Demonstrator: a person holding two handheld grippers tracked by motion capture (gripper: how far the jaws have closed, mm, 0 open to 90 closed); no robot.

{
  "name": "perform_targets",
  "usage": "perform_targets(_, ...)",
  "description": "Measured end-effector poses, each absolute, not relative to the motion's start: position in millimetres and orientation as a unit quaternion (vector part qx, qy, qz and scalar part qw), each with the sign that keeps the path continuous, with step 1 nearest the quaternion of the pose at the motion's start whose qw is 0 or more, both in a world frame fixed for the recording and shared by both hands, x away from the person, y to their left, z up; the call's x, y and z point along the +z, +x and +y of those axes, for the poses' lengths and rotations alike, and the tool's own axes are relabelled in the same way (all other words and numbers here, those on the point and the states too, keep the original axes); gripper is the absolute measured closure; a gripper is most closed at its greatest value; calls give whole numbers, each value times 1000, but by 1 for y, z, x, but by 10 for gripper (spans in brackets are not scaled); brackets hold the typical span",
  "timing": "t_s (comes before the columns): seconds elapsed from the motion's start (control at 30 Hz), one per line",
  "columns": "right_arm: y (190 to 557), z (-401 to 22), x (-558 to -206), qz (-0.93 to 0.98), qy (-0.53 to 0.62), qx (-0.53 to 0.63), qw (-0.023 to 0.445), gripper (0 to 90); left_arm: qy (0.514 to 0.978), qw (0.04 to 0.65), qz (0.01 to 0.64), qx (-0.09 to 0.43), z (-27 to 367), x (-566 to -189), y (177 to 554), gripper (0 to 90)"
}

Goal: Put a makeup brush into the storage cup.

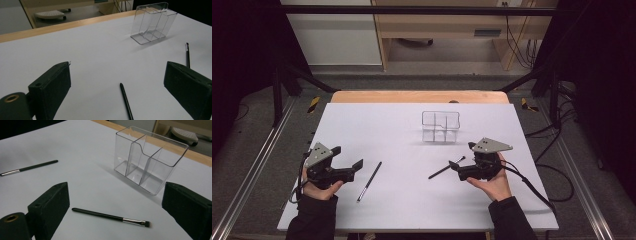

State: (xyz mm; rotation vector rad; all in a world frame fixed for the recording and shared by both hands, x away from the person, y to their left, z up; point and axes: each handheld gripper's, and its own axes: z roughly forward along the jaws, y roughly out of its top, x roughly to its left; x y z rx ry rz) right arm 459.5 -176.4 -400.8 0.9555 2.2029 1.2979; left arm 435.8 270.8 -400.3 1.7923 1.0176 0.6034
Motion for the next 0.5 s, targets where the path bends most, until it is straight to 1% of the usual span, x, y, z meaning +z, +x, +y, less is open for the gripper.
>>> perform_targets(0.23, 468, -163, -407, 803, 337, 451, 195, 81, 734, 479, 412, 250, 271, -399, 435, 63)
perform_targets(0.5, 479, -151, -423, 824, 337, 417, 185, 89, 736, 479, 408, 250, 269, -399, 436, 63)
